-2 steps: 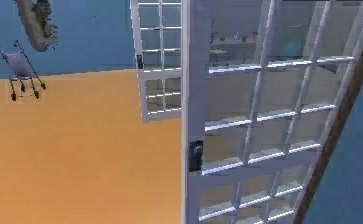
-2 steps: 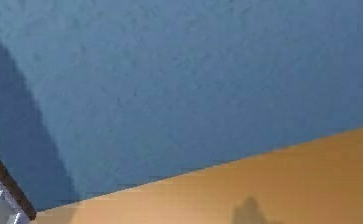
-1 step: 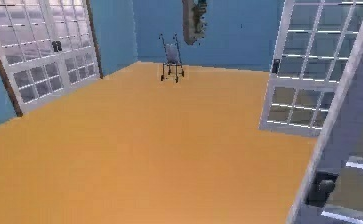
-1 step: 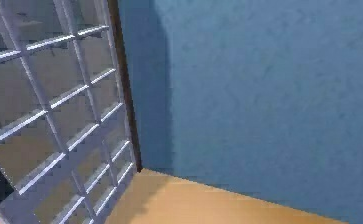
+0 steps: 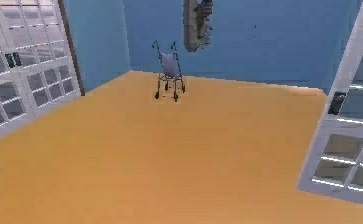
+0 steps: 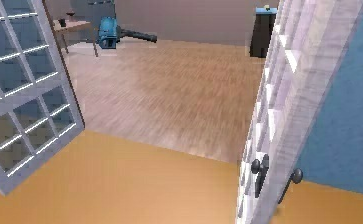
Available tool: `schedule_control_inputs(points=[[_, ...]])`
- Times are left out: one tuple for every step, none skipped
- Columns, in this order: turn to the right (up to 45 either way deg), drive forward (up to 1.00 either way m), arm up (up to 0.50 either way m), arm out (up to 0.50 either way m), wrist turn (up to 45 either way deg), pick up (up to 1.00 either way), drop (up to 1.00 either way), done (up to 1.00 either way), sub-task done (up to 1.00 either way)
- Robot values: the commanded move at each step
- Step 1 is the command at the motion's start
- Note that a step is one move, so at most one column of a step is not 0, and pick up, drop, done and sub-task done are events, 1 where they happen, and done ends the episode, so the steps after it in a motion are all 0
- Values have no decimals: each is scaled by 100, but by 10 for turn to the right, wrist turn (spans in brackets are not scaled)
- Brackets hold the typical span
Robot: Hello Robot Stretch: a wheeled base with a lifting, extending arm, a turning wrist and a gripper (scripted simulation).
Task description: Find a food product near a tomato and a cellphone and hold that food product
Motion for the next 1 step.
schedule_control_inputs(points=[[0,5,0,0,0,0,0,0,0]])
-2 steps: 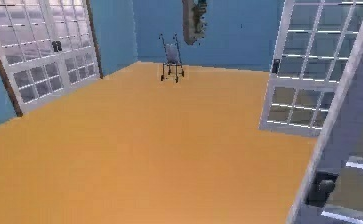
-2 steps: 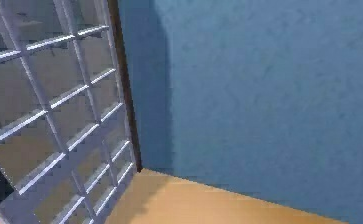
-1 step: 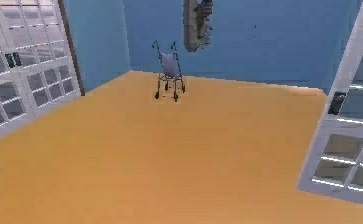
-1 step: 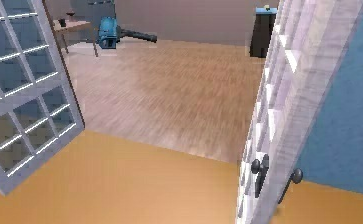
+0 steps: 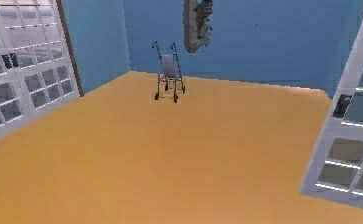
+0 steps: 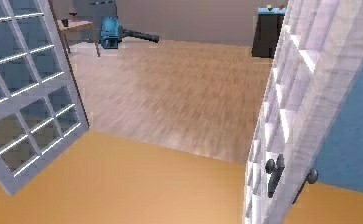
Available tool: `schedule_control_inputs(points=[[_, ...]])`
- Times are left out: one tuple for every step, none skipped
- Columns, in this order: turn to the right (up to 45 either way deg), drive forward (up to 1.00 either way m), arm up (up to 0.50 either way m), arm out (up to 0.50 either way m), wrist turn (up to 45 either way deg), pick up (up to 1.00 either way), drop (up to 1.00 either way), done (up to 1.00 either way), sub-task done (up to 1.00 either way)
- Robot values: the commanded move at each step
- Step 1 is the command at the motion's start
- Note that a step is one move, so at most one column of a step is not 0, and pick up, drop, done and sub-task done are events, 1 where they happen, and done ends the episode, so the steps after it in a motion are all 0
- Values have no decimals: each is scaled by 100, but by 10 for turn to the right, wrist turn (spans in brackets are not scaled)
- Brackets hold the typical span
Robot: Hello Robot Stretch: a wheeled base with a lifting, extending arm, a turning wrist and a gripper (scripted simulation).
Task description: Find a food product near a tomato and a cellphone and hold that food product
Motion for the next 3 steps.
schedule_control_inputs(points=[[450,0,0,0,0,0,0,0,0],[150,0,0,0,0,0,0,0,0],[0,45,0,0,0,0,0,0,0]])
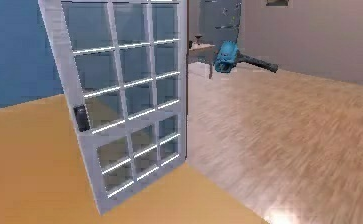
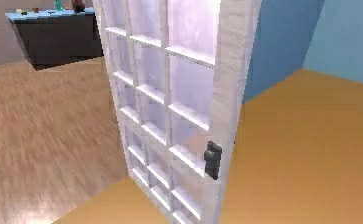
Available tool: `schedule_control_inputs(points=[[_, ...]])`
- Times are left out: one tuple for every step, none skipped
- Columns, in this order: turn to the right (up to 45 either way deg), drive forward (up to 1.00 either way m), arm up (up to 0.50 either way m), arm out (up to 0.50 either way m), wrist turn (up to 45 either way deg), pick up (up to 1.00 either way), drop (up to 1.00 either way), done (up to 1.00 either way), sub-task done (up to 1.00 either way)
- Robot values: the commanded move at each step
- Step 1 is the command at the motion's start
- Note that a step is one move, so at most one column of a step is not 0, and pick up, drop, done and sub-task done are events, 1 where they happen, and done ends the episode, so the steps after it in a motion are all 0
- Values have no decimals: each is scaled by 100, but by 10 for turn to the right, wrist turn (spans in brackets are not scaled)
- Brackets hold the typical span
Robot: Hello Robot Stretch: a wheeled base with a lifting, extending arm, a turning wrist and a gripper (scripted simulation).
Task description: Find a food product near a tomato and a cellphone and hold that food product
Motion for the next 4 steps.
schedule_control_inputs(points=[[450,0,0,0,0,0,0,0,0],[0,100,0,0,0,0,0,0,0],[60,0,0,0,0,0,0,0,0],[0,50,0,0,0,0,0,0,0]])
